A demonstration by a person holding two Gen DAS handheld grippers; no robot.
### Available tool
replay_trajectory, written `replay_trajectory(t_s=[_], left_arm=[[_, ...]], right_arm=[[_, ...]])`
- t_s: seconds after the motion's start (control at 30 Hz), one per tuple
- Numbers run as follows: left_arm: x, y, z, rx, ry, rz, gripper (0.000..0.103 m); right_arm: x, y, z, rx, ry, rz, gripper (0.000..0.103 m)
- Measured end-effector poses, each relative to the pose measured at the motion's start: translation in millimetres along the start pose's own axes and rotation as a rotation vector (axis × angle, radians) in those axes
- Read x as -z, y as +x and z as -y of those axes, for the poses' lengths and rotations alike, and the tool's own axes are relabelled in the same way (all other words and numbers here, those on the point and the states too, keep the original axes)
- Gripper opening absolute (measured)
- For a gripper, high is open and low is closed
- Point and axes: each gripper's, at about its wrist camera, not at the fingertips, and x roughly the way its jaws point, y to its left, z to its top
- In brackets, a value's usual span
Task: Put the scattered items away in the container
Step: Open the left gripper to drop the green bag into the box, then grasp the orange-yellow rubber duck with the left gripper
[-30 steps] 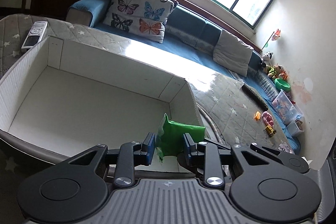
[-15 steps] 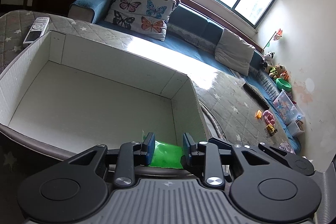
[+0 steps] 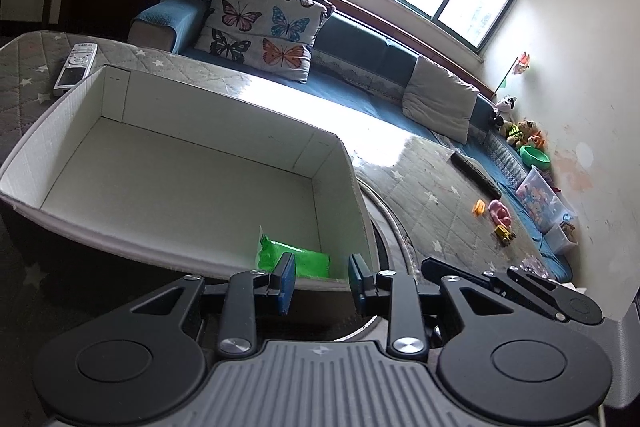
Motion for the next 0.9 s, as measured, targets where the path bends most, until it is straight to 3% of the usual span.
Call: replay_trajectory(t_s=[0.2, 0.57, 0.9], left_arm=[[16, -20, 8, 0.010, 0.014, 0.011, 0.032], [61, -55, 21, 0.067, 0.065, -0.021, 0.032], [96, -70, 24, 0.126, 0.058, -0.082, 0.034]], right_arm=[[16, -19, 7, 0.034, 0.012, -0.004, 0.058], [60, -36, 29, 0.116, 0.057, -0.078, 0.059], [88, -50, 38, 0.129, 0.085, -0.117, 0.059]])
